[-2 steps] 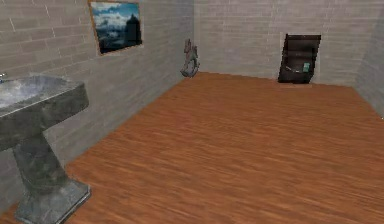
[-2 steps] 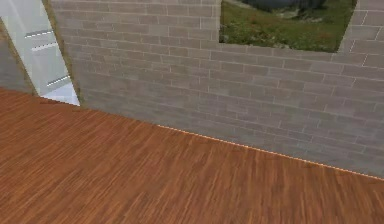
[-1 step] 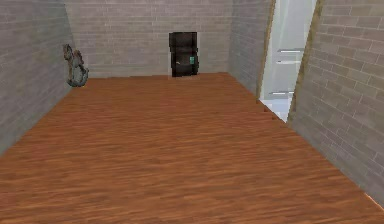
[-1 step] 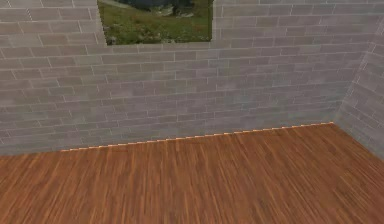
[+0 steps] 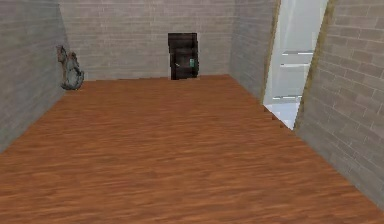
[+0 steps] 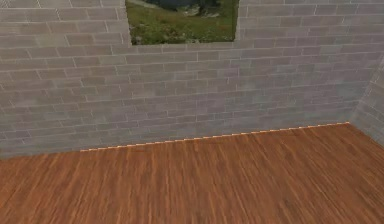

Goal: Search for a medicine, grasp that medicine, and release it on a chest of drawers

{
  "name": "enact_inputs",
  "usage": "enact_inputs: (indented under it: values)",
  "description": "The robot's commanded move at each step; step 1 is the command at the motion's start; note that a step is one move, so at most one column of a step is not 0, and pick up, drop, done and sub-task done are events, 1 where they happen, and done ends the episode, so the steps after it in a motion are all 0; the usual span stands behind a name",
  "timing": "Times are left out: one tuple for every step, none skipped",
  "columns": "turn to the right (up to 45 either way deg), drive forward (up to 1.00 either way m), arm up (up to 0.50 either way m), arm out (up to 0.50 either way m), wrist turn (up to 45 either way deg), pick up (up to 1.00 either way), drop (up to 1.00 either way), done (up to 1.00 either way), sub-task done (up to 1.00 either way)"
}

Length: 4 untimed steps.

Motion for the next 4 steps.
enact_inputs:
  values:
    - [0.0, 1.0, 0.0, 0.0, 0.0, 0.0, 0.0, 0.0, 0.0]
    - [3.0, 0.0, 0.0, 0.0, 0.0, 0.0, 0.0, 0.0, 0.0]
    - [0.0, 1.0, 0.0, 0.0, 0.0, 0.0, 0.0, 0.0, 0.0]
    - [0.0, 1.0, 0.0, 0.0, 0.0, 0.0, 0.0, 0.0, 0.0]
